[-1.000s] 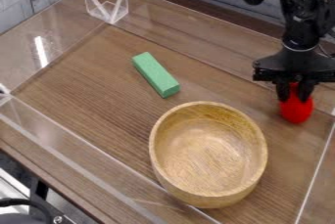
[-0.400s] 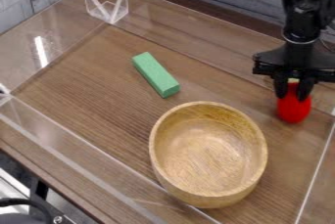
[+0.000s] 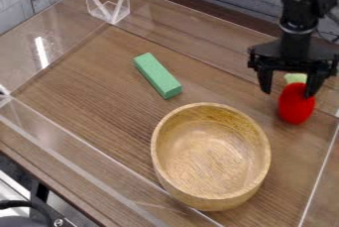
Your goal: Move the red fruit to the right side of the table
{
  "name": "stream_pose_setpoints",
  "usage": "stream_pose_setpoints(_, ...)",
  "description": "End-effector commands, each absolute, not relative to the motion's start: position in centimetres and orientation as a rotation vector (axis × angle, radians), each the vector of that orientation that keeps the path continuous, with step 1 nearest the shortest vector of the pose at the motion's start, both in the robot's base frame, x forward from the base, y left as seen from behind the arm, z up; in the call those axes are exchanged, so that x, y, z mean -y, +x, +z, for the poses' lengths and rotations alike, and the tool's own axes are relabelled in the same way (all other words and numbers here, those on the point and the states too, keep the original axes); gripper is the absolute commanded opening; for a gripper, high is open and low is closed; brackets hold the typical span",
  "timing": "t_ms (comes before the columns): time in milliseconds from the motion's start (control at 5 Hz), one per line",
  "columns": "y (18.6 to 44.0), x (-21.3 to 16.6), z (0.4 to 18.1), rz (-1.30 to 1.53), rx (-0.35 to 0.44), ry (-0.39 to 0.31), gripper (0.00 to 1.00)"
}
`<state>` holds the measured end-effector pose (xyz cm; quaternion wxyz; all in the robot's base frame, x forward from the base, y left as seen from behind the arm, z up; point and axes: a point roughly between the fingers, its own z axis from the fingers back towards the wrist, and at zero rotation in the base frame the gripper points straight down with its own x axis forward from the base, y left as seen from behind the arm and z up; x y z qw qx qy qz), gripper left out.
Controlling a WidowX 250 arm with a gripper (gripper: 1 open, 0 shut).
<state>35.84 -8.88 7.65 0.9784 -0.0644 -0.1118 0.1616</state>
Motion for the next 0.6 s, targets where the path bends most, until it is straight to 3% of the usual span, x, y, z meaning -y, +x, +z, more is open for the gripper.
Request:
stream_pose_setpoints(0,36.02,7.95,10.64,0.28,0.292,-0.18,1.0)
stream_pose_setpoints(400,36.49,7.5,10.11,0.179,0.299,-0.193,1.0)
